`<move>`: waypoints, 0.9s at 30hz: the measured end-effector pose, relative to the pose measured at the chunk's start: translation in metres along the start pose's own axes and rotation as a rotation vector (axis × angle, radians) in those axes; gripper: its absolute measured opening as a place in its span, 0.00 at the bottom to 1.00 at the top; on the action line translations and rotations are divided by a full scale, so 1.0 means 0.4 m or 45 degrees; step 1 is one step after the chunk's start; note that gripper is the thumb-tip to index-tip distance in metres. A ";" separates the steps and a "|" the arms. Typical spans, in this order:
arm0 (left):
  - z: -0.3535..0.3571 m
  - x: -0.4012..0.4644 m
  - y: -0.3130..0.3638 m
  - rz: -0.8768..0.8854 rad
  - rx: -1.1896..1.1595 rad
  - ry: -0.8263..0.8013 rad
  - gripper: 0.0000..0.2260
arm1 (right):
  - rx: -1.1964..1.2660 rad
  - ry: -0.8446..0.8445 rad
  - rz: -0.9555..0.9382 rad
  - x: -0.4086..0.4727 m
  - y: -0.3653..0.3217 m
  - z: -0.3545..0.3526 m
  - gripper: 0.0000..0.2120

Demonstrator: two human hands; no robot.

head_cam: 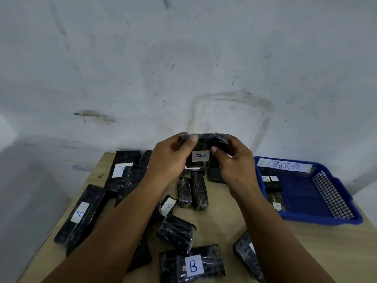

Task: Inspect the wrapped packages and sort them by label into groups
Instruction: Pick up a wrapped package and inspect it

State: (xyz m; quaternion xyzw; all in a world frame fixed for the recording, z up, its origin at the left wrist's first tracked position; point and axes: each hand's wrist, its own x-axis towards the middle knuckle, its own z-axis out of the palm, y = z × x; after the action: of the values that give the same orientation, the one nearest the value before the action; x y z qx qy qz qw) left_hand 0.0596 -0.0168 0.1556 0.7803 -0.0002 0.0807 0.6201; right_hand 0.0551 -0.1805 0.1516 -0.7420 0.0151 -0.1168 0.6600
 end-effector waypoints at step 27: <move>0.015 0.003 -0.067 -0.249 -0.011 0.023 0.23 | 0.181 -0.051 0.481 -0.022 0.005 -0.005 0.28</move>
State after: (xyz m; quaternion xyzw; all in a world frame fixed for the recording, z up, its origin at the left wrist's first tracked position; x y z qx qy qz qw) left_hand 0.0641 -0.0164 0.1285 0.7731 0.0813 0.0270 0.6285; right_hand 0.0466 -0.1810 0.1486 -0.6796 0.1326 0.0231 0.7211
